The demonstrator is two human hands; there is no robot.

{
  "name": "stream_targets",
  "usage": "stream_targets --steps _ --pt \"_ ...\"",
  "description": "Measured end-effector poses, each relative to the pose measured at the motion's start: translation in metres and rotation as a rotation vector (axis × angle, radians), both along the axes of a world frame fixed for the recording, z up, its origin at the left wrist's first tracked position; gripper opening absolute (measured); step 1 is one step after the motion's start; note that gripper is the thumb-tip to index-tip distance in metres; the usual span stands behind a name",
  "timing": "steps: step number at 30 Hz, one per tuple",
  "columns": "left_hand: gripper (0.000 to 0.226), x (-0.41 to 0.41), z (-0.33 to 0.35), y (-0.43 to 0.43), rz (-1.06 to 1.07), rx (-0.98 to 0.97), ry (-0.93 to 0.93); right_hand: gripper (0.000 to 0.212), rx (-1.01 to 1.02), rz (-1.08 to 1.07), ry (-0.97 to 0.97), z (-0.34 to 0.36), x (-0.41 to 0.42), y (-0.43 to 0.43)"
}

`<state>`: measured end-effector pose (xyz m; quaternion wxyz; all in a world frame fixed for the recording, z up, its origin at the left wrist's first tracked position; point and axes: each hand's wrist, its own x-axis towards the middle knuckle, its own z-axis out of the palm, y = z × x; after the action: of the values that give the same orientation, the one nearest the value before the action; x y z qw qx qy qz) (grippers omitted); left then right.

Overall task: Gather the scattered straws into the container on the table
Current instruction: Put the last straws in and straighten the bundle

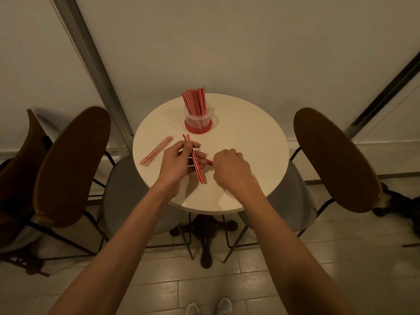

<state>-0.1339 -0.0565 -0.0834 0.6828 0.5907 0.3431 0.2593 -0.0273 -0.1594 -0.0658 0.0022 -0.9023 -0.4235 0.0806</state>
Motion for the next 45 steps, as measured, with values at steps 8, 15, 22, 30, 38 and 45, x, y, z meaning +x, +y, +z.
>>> stream_targets --steps 8,15,22,30,38,45 --pt "0.032 0.01 0.004 0.002 -0.11 0.222 -0.023 0.026 0.047 0.043 -0.038 0.005 0.005 0.004" --pt "0.038 0.02 -0.005 0.002 -0.001 0.038 -0.037 0.017 0.119 0.045 -0.015 -0.001 0.021 0.0" --pt "0.034 0.028 -0.007 0.0 0.024 0.006 0.003 0.015 0.591 -0.177 0.371 0.01 0.048 0.004" --pt "0.036 0.042 0.009 -0.002 -0.046 -0.01 -0.103 0.004 0.802 -0.186 0.702 0.023 0.037 0.018" --pt "0.042 0.039 0.009 0.007 -0.065 0.012 -0.146 0.011 0.932 -0.242 0.698 0.025 0.032 0.027" --pt "0.041 0.035 0.007 0.014 -0.026 0.243 -0.093 0.013 0.927 -0.111 0.742 0.035 0.031 0.033"
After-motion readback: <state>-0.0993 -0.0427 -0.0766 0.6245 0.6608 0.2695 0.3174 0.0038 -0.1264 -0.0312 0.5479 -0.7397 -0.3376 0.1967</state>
